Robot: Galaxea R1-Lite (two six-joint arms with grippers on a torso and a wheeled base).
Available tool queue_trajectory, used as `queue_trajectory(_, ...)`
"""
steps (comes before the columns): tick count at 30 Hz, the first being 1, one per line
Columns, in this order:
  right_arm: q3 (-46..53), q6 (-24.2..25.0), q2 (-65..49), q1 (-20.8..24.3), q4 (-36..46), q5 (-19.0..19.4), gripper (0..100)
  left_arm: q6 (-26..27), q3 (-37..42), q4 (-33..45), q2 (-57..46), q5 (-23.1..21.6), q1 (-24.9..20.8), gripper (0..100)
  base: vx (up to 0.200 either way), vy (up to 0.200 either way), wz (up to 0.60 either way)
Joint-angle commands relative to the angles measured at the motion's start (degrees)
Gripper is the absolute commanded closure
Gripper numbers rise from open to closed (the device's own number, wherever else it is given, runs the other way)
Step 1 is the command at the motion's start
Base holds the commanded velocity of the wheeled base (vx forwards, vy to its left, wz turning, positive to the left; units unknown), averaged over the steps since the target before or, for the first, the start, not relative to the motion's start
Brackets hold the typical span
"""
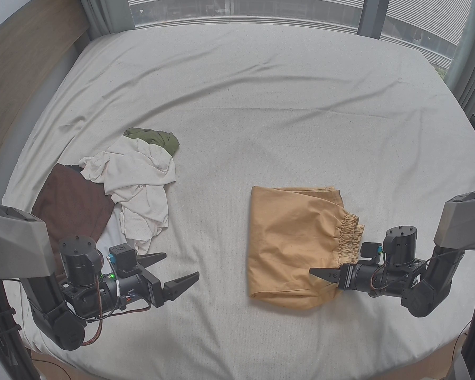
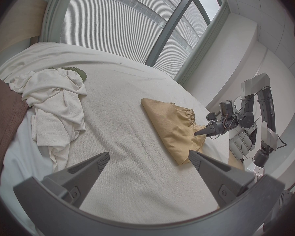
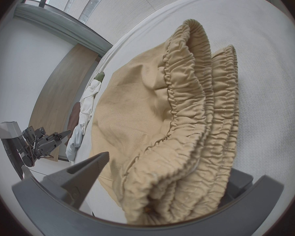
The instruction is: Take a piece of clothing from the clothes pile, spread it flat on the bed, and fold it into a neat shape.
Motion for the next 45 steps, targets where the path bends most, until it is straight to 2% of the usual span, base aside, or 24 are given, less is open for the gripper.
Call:
queue_trajectory(1,-0.06,0.04,0.13,0.12,-0.28,0.09,100,-0.04,0.00,-0.05,0.08,-0.01,-0.05,0,0.000,0.000,0.00)
queue_trajectory(13,0.03,1.09,-0.40,0.29,-1.60,0.53,100,-0.22,0.00,-0.05,0.08,-0.01,-0.05,0,0.000,0.000,0.00)
queue_trajectory(18,1.08,5.04,-3.92,2.67,-7.48,3.96,100,-0.30,0.00,-0.05,-0.19,-0.10,0.13,0,0.000,0.000,0.00)
queue_trajectory(22,0.64,7.42,-5.76,4.42,-10.47,4.49,100,-0.39,0.00,-0.05,-0.28,-0.01,0.22,0,0.000,0.000,0.00)
queue_trajectory(30,-2.43,7.33,-8.75,4.86,-10.56,4.66,100,-0.48,-0.09,-0.05,-0.72,-0.10,0.22,0,0.000,0.000,0.00)
queue_trajectory(37,-4.98,7.42,-12.97,5.92,-7.66,4.75,100,-0.48,0.00,-0.05,-0.80,-0.10,0.22,0,0.000,0.000,0.00)
queue_trajectory(45,-15.18,7.42,-19.39,8.20,5.96,4.75,100,-0.48,-0.53,-0.14,-0.89,-0.10,0.39,0,0.000,0.000,0.00)
